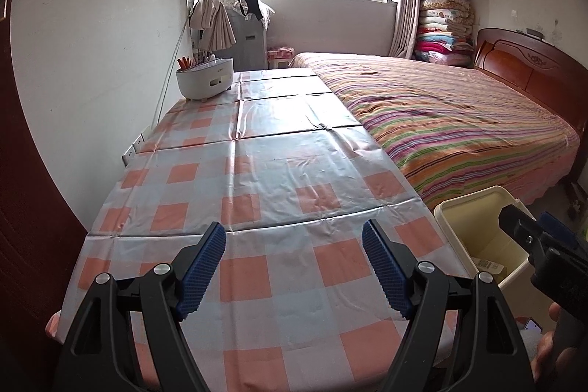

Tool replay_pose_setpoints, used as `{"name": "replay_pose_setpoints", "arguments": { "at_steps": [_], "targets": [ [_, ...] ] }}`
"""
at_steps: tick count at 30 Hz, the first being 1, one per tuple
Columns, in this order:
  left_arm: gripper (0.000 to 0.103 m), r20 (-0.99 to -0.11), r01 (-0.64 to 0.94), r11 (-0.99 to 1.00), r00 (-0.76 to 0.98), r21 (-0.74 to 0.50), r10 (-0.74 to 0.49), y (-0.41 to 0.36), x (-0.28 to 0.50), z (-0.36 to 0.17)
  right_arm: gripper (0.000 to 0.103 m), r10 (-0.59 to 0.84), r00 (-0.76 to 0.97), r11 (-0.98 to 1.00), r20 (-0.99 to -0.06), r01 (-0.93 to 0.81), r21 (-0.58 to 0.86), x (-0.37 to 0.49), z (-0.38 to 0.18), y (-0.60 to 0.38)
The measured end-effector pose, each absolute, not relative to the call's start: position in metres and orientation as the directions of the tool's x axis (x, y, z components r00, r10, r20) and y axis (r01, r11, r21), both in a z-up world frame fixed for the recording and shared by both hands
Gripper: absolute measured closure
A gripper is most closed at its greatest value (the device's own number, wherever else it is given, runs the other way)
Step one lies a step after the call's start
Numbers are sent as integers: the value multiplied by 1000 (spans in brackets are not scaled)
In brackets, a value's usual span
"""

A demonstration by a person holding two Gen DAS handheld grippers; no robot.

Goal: Collect trash

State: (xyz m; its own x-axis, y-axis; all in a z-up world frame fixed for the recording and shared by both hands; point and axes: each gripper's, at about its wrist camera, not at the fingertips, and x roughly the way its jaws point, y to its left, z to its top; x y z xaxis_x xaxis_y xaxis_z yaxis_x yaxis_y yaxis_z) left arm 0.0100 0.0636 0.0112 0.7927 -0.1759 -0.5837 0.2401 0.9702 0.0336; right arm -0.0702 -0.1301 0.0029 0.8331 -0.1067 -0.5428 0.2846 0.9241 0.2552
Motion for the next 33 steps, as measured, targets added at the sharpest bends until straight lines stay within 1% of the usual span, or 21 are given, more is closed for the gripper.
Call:
{"name": "replay_pose_setpoints", "arguments": {
  "at_steps": [19,33],
  "targets": [
    [28,-631,250,968,755,24,-179,54,36,-8,7,-114,799,922,-591,307,237,-45,-13,-139],
    [28,-625,226,974,763,13,-169,59,41,-6,7,-106,799,929,-592,292,227,-43,-8,-136]
  ]
}}
